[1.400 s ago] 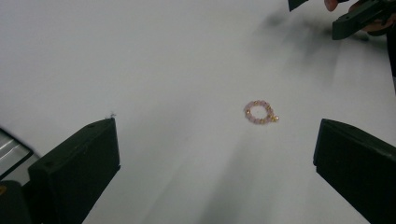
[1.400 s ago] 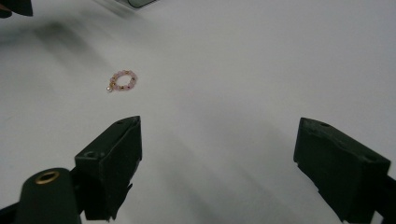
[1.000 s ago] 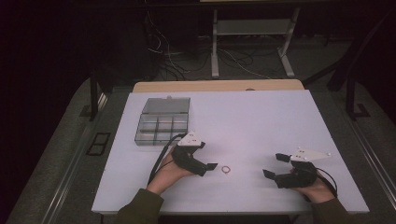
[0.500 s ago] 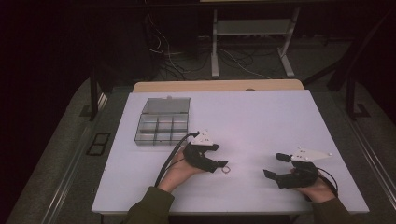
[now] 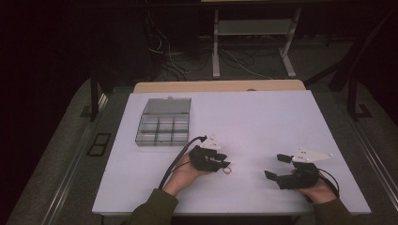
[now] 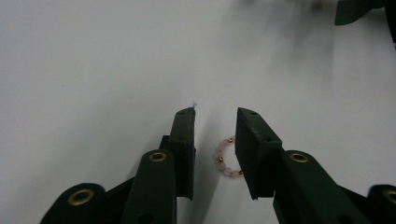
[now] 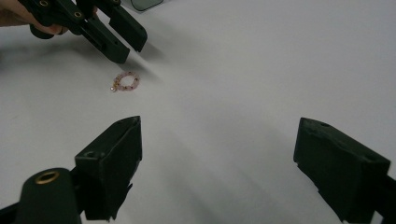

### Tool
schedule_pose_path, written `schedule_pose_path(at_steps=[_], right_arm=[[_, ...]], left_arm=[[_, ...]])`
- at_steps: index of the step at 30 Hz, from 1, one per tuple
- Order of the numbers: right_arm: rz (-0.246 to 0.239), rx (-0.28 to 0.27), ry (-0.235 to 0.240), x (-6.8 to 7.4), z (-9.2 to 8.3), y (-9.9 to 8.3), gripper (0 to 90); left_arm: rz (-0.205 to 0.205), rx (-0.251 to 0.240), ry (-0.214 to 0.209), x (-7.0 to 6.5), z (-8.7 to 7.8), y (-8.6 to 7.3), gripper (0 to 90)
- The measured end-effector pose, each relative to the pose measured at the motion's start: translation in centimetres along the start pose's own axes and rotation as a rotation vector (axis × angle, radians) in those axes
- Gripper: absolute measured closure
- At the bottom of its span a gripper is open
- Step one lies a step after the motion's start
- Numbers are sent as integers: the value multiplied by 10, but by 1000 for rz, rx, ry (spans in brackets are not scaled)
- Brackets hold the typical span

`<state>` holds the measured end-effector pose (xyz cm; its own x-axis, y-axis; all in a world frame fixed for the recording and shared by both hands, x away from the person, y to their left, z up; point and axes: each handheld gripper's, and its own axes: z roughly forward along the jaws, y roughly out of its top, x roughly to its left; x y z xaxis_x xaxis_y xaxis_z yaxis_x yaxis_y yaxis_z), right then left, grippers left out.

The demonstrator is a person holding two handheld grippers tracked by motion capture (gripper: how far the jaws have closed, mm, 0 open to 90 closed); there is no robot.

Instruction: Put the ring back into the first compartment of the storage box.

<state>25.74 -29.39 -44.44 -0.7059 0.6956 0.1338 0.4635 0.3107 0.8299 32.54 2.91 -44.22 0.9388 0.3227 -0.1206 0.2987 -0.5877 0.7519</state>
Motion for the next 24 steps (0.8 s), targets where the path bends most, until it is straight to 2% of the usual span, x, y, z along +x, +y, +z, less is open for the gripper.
schedule_pose_path(at_steps=[3, 11, 18, 24], right_arm=[[3, 0, 0, 0, 0, 0, 150], [2, -6, -2, -1, -1, 0, 150], [5, -7, -2, -1, -2, 0, 150], [9, -8, -4, -2, -2, 0, 150]], left_arm=[[6, 25, -6, -2, 5, 0, 715], [7, 57, -8, -3, 11, -1, 784], [28, 71, 14, -4, 13, -1, 849], [29, 75, 14, -4, 13, -1, 859]])
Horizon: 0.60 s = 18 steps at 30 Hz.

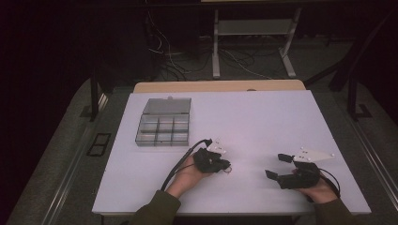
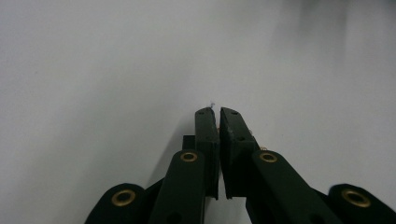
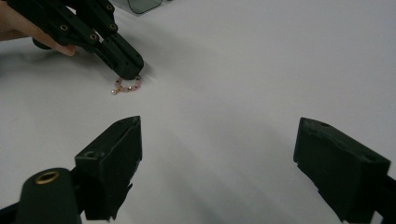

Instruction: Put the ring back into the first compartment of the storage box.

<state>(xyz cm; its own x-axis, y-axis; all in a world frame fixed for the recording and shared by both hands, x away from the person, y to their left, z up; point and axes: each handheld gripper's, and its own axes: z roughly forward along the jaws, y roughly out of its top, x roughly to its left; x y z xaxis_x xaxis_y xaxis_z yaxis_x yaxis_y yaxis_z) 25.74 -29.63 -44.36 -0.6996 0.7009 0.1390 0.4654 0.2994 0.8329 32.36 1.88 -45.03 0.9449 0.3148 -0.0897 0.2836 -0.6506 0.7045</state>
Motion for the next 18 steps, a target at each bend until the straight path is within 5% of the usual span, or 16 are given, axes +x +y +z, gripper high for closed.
schedule_pose_path(at_steps=[18], right_arm=[[0, -1, 0, 0, 0, 0, 150]], left_arm=[[-22, -100, -2, 1, -21, 4, 871]])
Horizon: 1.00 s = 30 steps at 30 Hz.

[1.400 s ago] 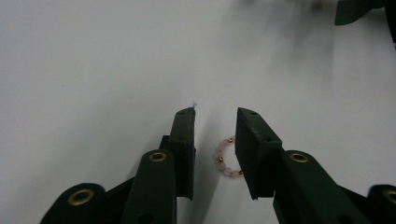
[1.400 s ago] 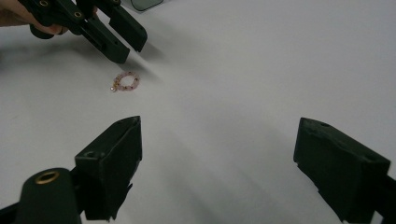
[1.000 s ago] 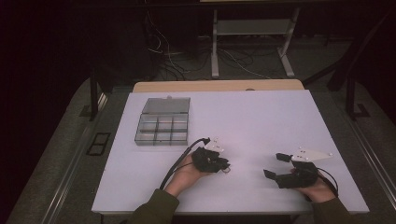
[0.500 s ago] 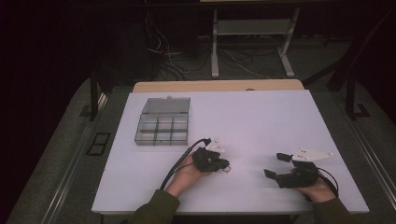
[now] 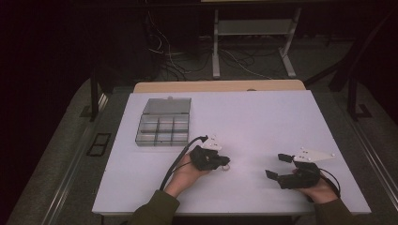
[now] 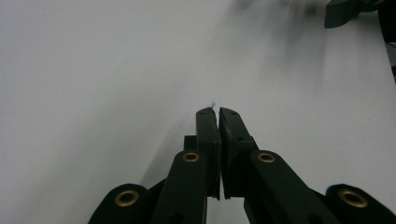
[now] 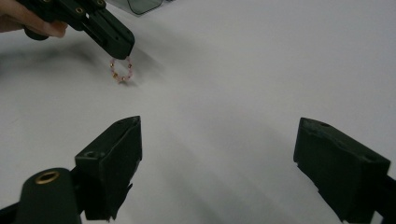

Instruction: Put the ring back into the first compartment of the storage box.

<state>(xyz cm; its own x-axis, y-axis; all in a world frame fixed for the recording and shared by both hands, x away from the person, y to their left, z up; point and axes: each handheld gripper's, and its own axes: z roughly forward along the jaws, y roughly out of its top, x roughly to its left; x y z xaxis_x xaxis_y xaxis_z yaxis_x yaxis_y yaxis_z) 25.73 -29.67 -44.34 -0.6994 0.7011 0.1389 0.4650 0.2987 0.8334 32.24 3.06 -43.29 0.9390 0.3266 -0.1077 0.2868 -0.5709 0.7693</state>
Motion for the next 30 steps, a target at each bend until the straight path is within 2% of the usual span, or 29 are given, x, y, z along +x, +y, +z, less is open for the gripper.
schedule_pose_path(at_steps=[14, 30], right_arm=[[-2, -1, 0, 0, 0, 0, 150], [-1, 0, 0, -1, -1, 0, 150]], left_arm=[[-26, -70, 39, 11, -27, 0, 870], [-60, -125, 86, 26, -57, -3, 870]])
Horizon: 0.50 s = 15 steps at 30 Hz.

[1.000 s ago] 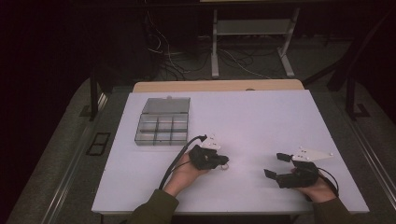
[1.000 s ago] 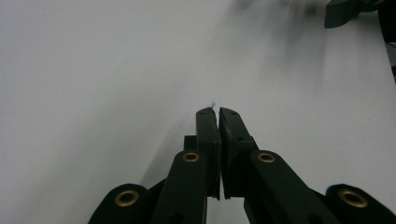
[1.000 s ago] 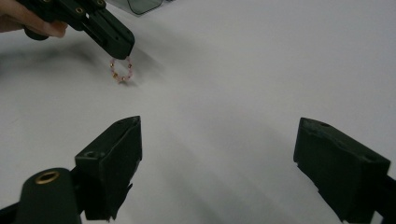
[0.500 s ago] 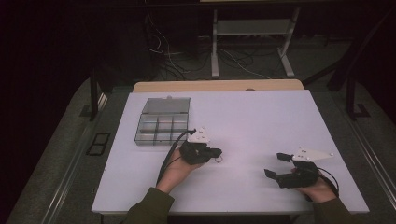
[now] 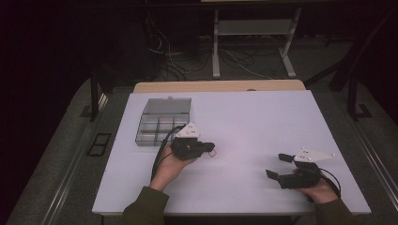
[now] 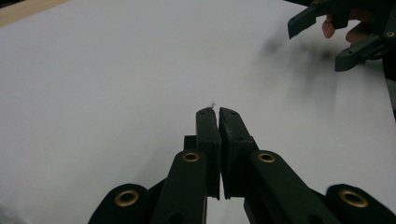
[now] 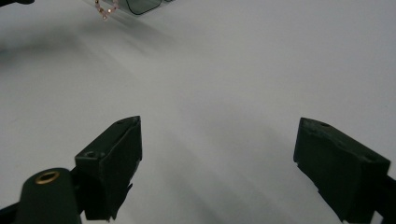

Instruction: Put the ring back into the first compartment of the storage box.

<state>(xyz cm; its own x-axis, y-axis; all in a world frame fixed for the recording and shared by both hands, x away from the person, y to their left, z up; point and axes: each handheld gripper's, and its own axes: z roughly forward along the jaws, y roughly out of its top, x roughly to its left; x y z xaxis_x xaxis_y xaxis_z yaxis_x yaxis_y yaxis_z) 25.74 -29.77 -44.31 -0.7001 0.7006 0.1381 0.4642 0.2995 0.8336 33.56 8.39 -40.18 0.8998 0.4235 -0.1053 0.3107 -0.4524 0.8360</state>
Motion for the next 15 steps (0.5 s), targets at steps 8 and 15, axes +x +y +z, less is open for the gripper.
schedule_pose_path(at_steps=[8, 15], right_arm=[[1, 0, -1, 0, 0, 0, 150], [0, 0, 0, 0, 0, 0, 150]], left_arm=[[-33, -32, 37, 11, -17, -2, 870], [-55, -61, 70, 22, -31, -5, 869]])
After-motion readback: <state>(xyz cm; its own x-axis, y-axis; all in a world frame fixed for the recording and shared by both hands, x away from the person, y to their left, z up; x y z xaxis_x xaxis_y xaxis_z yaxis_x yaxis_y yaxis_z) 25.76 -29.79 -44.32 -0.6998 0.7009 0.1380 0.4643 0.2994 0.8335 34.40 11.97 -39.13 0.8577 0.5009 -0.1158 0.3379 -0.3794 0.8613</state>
